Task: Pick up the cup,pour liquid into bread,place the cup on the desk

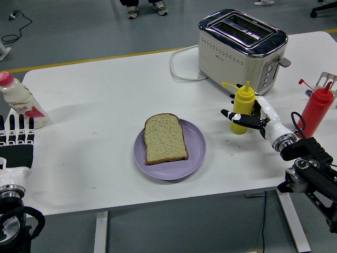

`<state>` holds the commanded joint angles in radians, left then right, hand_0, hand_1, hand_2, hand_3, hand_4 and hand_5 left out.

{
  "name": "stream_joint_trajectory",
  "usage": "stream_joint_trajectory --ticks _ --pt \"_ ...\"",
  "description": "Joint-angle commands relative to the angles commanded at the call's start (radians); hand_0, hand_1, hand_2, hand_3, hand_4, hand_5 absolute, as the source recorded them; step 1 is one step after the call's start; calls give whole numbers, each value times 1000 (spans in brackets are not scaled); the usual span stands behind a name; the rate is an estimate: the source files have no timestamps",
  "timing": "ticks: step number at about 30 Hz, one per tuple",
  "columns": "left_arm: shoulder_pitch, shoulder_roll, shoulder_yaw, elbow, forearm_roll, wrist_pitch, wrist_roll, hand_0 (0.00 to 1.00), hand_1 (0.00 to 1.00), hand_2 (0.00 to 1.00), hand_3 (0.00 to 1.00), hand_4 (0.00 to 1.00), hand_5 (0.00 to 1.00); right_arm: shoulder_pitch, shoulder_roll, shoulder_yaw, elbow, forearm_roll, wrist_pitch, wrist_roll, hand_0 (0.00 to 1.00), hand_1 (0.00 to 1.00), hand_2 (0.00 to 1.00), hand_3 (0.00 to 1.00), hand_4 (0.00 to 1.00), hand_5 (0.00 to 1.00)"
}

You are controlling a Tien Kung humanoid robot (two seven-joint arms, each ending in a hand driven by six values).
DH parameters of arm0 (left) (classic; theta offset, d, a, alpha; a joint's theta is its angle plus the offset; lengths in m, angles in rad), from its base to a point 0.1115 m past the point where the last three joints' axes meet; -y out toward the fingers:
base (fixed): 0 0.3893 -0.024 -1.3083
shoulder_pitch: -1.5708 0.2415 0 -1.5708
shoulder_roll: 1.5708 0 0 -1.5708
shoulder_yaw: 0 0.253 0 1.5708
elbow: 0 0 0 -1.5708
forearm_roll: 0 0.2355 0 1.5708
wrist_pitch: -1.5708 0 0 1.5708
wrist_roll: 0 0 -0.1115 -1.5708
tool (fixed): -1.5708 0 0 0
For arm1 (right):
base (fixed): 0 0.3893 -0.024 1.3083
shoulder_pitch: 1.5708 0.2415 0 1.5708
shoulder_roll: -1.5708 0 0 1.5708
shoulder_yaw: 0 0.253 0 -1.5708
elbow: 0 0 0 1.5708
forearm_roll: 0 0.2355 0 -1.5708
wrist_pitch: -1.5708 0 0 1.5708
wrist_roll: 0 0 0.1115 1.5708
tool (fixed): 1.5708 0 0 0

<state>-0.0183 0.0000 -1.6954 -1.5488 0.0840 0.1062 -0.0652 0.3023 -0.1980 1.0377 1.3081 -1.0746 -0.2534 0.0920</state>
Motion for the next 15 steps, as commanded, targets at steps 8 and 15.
stream_joint_trajectory --ticks 8,15 --pt "0 0 -2 0 0 0 0 865 873 934 860 716 998 14 10 -5 -21 16 -3 11 812 717 672 805 830 113" --pt "-1 0 -5 0 0 0 0 864 873 934 861 716 998 24 18 -11 -43 37 -13 23 790 660 608 714 824 109"
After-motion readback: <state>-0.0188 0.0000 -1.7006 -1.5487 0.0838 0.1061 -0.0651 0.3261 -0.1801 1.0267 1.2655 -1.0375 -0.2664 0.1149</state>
